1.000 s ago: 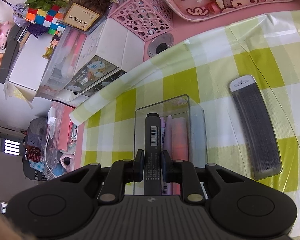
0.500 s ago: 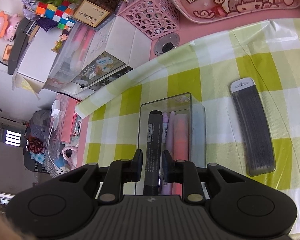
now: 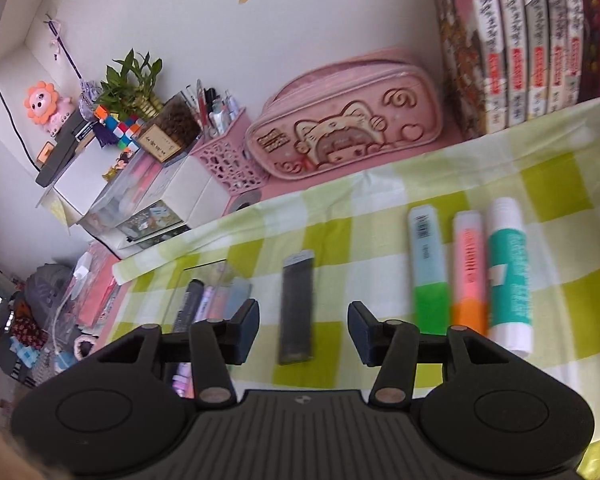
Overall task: Organize stationery
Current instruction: 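Move the right tool back to the green highlighter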
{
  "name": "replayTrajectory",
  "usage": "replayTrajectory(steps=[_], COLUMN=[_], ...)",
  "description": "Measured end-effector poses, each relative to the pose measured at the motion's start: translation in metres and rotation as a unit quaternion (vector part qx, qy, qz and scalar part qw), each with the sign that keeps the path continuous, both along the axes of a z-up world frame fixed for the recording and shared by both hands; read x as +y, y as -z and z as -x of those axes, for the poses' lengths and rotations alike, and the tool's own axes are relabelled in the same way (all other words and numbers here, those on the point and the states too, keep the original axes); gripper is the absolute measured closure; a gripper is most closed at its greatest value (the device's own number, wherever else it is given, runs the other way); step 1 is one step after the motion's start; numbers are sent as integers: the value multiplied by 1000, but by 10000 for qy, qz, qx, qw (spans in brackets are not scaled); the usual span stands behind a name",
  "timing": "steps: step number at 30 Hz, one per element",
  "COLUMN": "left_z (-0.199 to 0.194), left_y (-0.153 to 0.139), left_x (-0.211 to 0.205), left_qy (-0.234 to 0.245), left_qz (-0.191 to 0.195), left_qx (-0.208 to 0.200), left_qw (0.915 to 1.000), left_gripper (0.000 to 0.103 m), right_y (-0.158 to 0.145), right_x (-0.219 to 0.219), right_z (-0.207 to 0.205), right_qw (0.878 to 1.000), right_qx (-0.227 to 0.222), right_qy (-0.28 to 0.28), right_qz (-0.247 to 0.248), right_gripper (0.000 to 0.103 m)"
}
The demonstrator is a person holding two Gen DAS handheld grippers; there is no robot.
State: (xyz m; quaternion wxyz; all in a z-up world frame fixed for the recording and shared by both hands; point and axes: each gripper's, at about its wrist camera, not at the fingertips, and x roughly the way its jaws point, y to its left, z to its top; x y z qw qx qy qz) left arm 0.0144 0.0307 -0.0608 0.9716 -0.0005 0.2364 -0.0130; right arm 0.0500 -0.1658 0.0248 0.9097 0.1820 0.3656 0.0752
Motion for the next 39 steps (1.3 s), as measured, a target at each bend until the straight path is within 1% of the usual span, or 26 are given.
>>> replayTrajectory(steps=[2,4,7,9,12,16,18,22,31,33,35,38,39], left_z=[0,0,-1,0,0,0,0,0,0,0,0,0,0], left_y=[0,0,0,0,0,0,0,0,0,0,0,0,0], left_x=[0,0,0,1,1,1,1,1,1,1,1,1,1], left_qy=[-2,-3,1,7,9,9,8,6,7,7,7,7,7], left_qz=[2,11,9,15,24,24,19,13,12,14,9,14,11], left_qx=[5,4,4,1,-1,-1,4,6,4,3,5,5,5], left_qw=[10000,10000,10000,10000,10000,10000,10000,10000,10000,10000,10000,10000,10000], left_gripper=[30,30,30,30,30,30,30,30,30,30,30,30,30], right_y=[2,7,19,27,37,45,48,51,52,48,41,33,33], right_x=[-6,-12,-18,-19,-20,-20,-20,-25,-35,-33,-31,-25,-23], right_z=[14,31,49,57,57,55,55,55,53,56,61,65,66], right_qw=[9991,9972,9945,9921,9893,9863,9856,9865,9848,9860,9883,9909,9916], right_qx=[-282,-522,-705,-742,-702,-692,-673,-623,-585,-603,-673,-723,-704], right_qy=[74,185,334,384,397,389,393,438,732,673,486,213,145], right_qz=[305,495,701,935,1213,1444,1500,1450,1464,1403,1284,1112,1079], right_gripper=[36,34,28,25,25,25,25,25,25,26,33,46,48])
